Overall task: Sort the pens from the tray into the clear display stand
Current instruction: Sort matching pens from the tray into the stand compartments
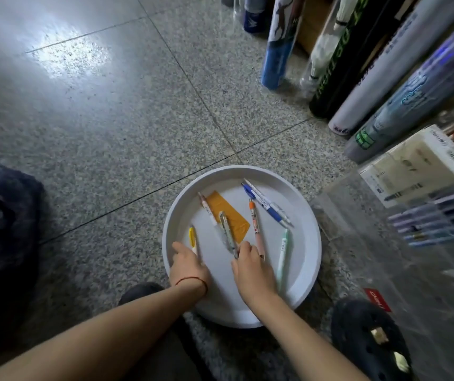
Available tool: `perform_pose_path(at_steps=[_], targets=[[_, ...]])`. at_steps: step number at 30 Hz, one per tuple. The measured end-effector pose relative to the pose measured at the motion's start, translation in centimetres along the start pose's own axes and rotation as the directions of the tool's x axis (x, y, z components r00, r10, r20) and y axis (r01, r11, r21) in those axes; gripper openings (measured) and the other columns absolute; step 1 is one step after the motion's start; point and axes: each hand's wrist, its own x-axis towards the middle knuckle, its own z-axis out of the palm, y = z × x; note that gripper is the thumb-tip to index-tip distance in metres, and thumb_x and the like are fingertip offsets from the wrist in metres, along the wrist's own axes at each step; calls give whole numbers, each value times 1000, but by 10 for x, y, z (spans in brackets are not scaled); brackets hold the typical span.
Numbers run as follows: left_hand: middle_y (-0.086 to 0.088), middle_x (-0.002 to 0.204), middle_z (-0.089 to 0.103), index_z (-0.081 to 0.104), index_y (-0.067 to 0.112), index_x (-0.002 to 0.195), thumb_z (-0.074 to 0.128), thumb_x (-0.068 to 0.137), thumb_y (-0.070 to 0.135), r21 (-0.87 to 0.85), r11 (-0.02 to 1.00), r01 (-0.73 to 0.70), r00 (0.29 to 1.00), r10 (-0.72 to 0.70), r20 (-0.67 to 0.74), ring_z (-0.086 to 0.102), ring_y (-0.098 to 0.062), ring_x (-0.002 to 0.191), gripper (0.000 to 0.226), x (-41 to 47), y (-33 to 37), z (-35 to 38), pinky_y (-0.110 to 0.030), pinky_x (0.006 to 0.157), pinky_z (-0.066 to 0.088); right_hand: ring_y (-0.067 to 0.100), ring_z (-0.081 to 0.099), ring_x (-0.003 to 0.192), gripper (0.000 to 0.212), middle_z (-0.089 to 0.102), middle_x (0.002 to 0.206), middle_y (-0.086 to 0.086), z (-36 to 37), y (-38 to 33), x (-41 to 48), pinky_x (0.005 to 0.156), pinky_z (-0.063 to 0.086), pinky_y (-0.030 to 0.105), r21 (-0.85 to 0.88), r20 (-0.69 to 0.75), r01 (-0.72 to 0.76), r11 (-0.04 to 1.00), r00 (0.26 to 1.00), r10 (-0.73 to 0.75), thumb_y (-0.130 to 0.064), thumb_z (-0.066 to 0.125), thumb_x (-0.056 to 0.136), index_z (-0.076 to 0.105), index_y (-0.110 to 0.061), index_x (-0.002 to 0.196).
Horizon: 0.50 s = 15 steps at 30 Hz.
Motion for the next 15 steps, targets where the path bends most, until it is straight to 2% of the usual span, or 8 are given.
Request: perform_pose_path(at_steps=[2,4,5,7,9,11,13,15], targets=[[-24,125,51,31,-2,120,50,88,12,-91,993,75,997,-75,1,52,-39,114,39,-1,5,2,-40,92,41,25,56,105,19,55,116,8,-4,-5,2,78,44,33,200,-8,-121,972,992,125,-22,45,95,49,-10,109],[-25,122,54,41,-4,118,47,90,12,-220,965,141,990,-144,5,53,-40,113,33,1,11,4,-39,93,42,22,59,87,8,61,101,9,-15,-5,4,66,40,24,449,45,-227,864,972,232,-18,52,90,53,-11,94],[-26,117,57,46,-5,113,44,91,12,-305,941,148,989,-150,18,56,-40,108,28,0,13,4,-40,92,46,18,59,75,7,63,89,6,-20,-4,3,60,40,19,558,100,-256,789,965,243,-15,54,88,55,-10,92],[-29,105,60,48,-5,105,37,90,10,-474,872,118,993,-96,71,61,-41,94,23,-1,18,9,-48,86,51,9,52,56,7,58,69,0,-37,0,-4,48,38,11,711,236,-293,640,956,176,-12,55,89,58,-8,94],[-29,99,61,46,-1,95,34,91,6,-575,815,67,990,15,137,61,-37,85,15,-10,25,9,-52,85,51,8,52,54,5,59,69,0,-52,3,-16,45,40,14,757,317,-283,589,947,47,-13,55,91,58,-17,90],[-23,95,61,47,8,86,36,94,5,-639,769,19,976,126,180,58,-32,81,14,-29,40,-2,-49,82,49,9,56,57,10,62,73,0,-65,8,-29,45,42,17,762,328,-254,596,945,-16,-16,54,92,57,-23,85],[-17,87,61,49,10,83,40,95,5,-671,741,-20,946,231,227,58,-31,78,16,-53,56,-15,-45,75,51,6,56,53,8,61,72,-1,-83,13,-44,45,43,18,779,305,-243,579,952,-10,-16,53,93,56,-20,87],[-15,86,62,52,10,84,45,95,8,-642,762,-79,905,325,274,60,-29,80,13,-79,70,-29,-45,76,51,5,55,47,5,60,71,-1,-105,21,-63,44,44,20,802,276,-236,549,961,9,-13,53,93,56,-12,96]])
